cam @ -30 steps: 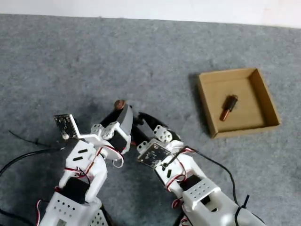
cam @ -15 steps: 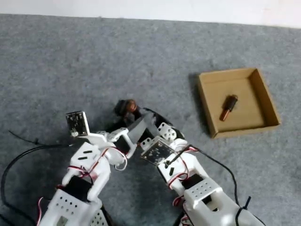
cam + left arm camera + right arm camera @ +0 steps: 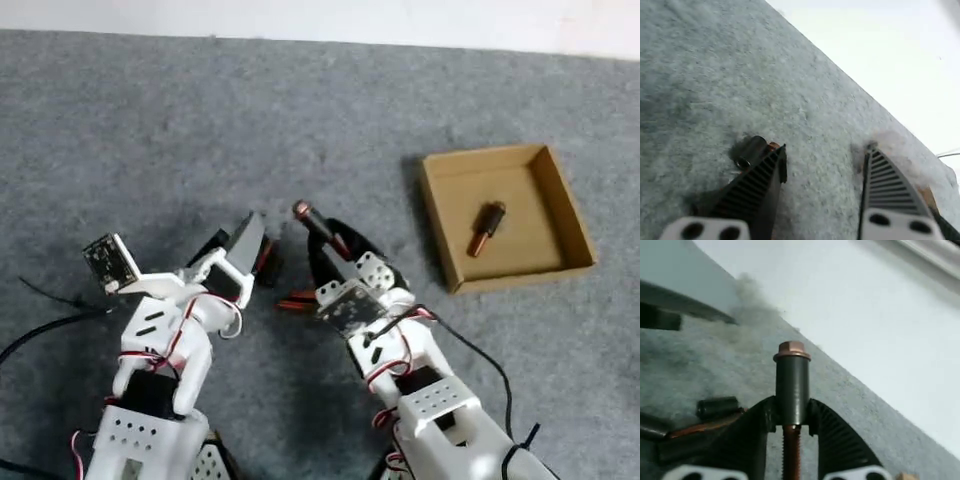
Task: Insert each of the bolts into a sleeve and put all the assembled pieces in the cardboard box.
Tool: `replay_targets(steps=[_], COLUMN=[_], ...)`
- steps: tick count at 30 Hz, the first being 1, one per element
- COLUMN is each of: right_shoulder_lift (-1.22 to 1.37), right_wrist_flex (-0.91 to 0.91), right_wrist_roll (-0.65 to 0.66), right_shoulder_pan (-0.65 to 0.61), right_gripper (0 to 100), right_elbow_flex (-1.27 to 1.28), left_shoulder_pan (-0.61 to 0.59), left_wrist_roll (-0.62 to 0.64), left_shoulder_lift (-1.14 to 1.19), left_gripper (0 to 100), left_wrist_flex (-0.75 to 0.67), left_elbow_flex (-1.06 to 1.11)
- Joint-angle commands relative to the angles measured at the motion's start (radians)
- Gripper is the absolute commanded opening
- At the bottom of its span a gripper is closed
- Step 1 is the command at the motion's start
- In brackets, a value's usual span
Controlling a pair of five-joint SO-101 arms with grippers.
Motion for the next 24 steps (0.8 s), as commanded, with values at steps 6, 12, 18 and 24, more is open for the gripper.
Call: replay_targets(steps=[6,12,18,24], right_shoulder_lift=[-0.030,-0.021,-0.018,-0.016], right_wrist_flex=[-0.038,-0.027,0.335,0.733], right_wrist_roll=[-0.129,-0.132,-0.382,-0.400], right_shoulder_pan=[0.186,0.363,0.636,0.690], right_gripper=[0.4,0.4,0.4,0.4], right_elbow_flex=[0.090,0.061,-0.202,-0.590], left_shoulder_pan=[-0.058,-0.058,-0.056,-0.056], left_wrist_roll=[0.002,-0.011,-0.049,-0.051], left_shoulder_lift=[-0.012,-0.012,-0.012,-0.012], left_gripper=[23,23,23,23], left_wrist_flex=[0.000,-0.002,-0.002,-0.002], left_elbow_flex=[-0.042,-0.025,-0.015,-0.013])
